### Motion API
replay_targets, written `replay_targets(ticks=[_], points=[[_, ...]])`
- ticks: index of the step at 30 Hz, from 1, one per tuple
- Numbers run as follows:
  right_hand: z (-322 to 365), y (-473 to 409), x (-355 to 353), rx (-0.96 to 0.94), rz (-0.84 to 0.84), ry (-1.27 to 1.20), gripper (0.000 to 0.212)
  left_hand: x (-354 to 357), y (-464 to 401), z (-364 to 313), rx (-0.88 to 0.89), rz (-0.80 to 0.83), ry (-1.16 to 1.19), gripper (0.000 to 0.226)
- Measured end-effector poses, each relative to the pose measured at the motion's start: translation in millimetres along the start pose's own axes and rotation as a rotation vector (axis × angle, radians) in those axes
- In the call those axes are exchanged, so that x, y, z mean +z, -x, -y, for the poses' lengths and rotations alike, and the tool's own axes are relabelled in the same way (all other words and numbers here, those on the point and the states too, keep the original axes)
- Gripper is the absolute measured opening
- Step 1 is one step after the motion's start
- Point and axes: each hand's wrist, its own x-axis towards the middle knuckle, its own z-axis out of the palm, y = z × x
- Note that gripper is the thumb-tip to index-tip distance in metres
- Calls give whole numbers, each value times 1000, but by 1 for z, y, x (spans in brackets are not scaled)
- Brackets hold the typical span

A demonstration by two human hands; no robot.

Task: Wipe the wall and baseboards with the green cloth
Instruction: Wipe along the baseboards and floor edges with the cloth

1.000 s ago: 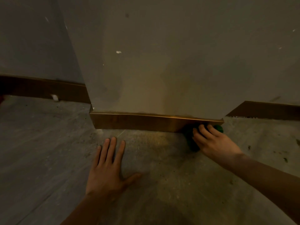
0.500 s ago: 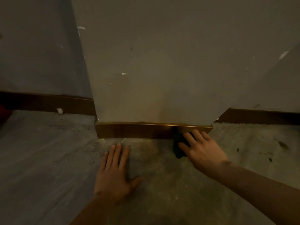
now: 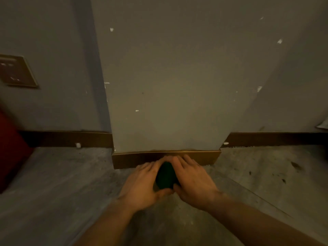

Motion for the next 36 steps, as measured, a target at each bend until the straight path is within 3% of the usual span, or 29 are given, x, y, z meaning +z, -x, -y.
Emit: replay_targets(ticks=[4,10,16,27,36], points=[[1,6,-17,13,-68,-75,69,-26,-8,-16,75,-105,-66,49],[-8,9,-52,80,-85,-62,61,-66,-30,-46,136,-94,-123,35],[-25,6,-97,83,-129,34,49,-92,-62,-76,210,-141,-166,36],[-51,21,-181,158,-85,160,46,-109,-113,-132,328,-165,-23,32],[-121,47,-183,158,-76,179,48,-72,-151,-180,340,-152,-52,33]])
